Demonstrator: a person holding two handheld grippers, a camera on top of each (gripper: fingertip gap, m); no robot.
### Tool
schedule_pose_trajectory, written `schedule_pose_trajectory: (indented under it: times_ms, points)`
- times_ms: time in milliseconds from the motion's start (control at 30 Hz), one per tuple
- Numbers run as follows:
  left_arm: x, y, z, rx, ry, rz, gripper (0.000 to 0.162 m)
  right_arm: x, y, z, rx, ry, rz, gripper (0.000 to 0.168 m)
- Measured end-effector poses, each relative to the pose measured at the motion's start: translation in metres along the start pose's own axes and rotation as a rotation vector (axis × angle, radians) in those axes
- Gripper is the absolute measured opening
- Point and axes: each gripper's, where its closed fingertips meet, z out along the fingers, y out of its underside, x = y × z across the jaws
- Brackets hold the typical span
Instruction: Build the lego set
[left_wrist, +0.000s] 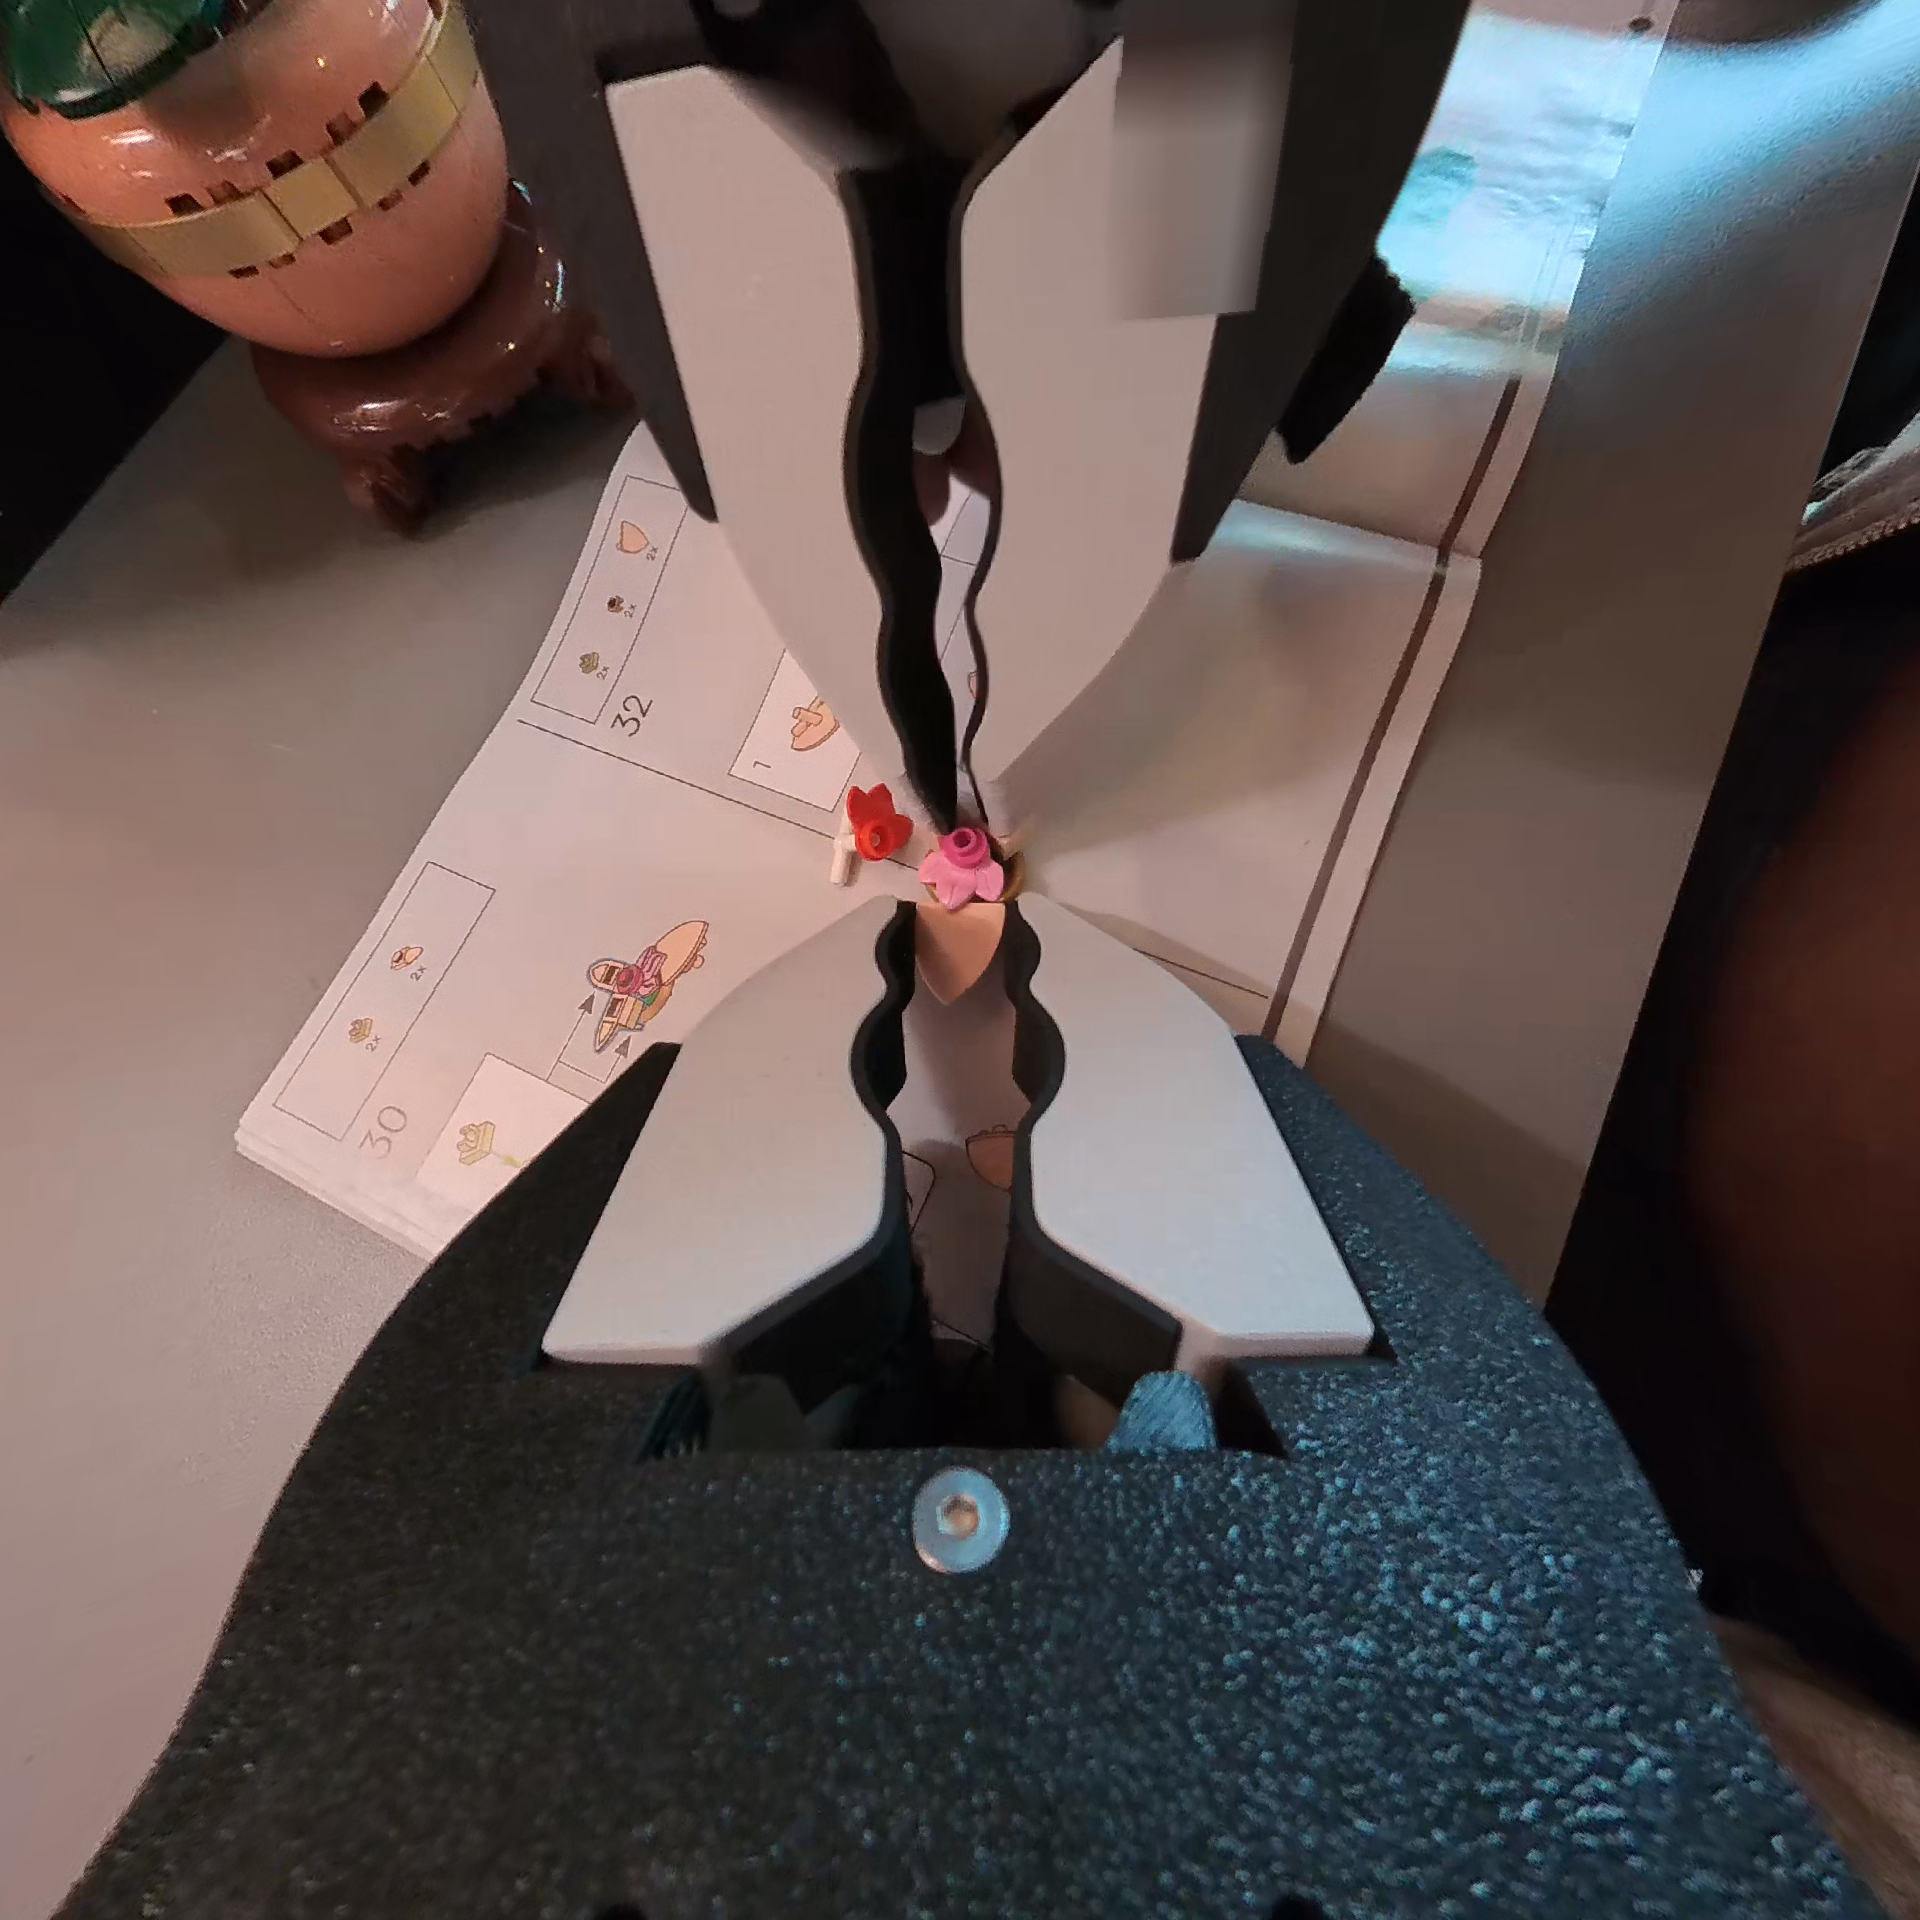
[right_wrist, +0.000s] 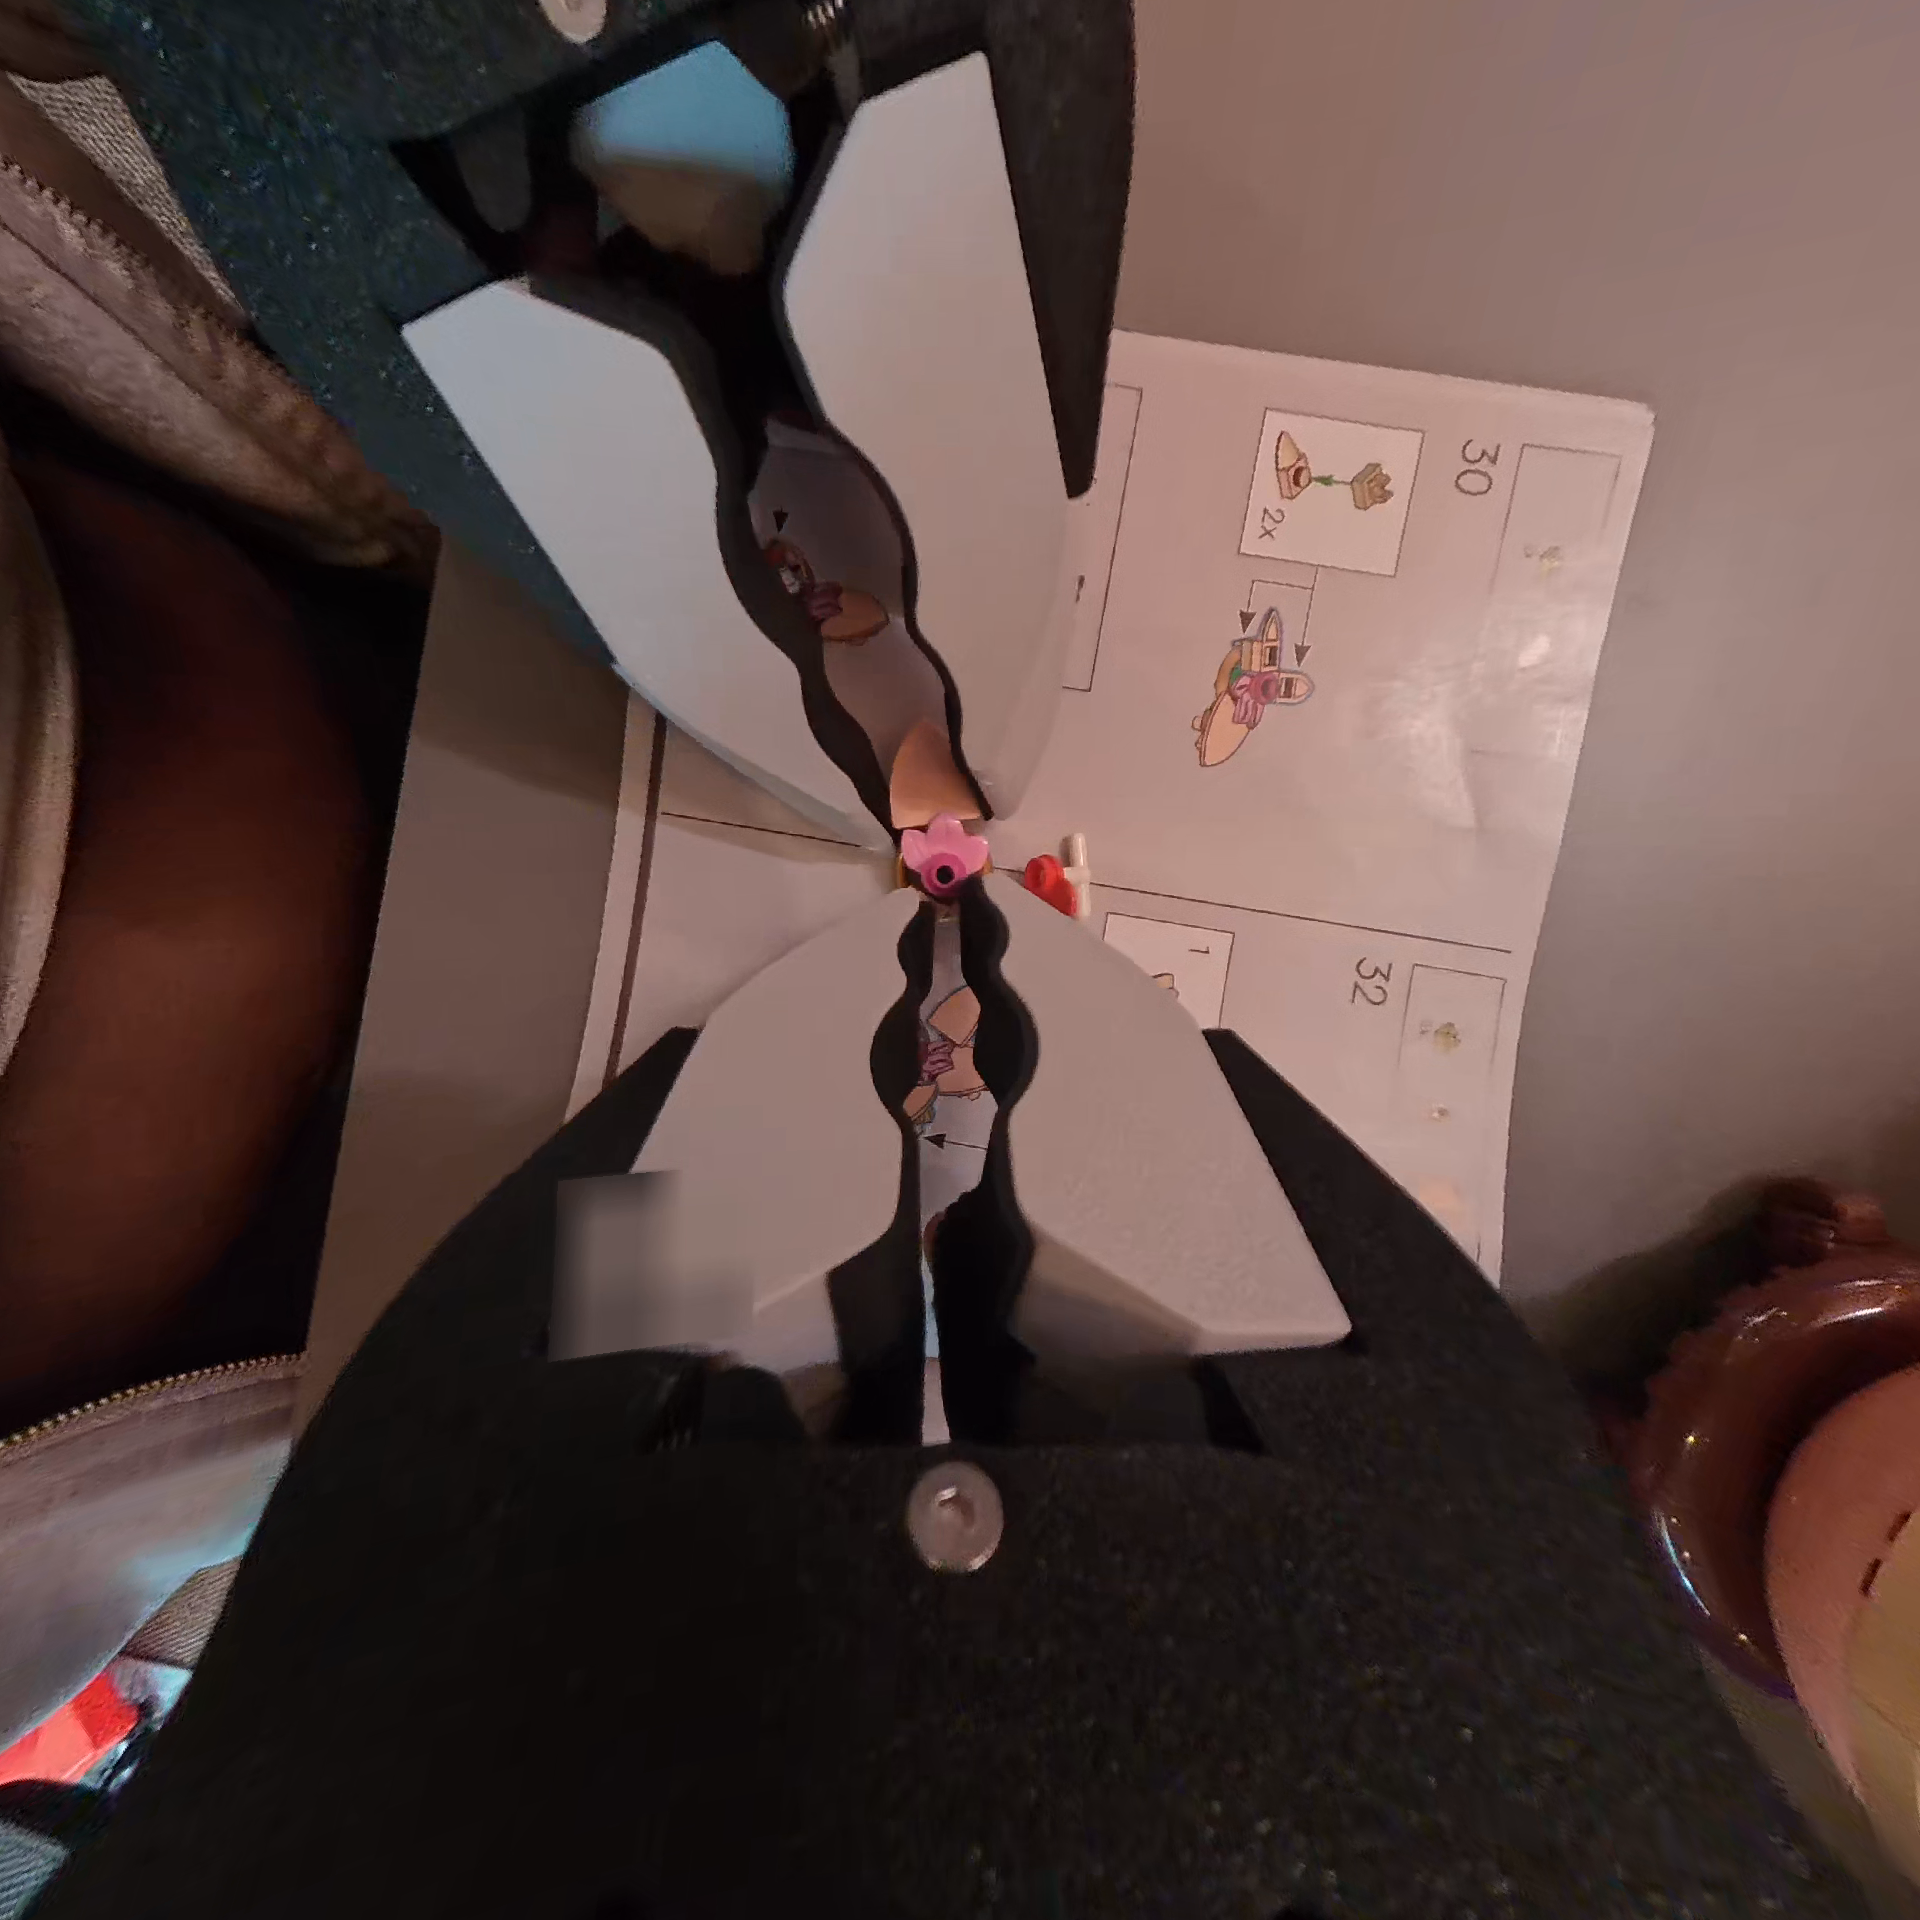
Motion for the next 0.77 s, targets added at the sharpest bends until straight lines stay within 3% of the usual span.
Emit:
schedule_pose_trajectory:
  times_ms: [300, 533, 767]
  points:
    - [0.000, 0.000, 0.000, 0.002, 0.000, 0.008, 0.015, 0.000, 0.000, 0.000, -0.054, 0.021, 0.002, 0.005]
    - [-0.001, 0.000, 0.000, 0.002, 0.011, -0.003, 0.016, 0.013, 0.000, -0.026, 0.047, 0.032, -0.018, 0.015]
    - [0.001, 0.000, -0.004, 0.021, 0.067, -0.015, 0.015, 0.024, 0.001, -0.008, 0.012, 0.034, -0.062, 0.012]
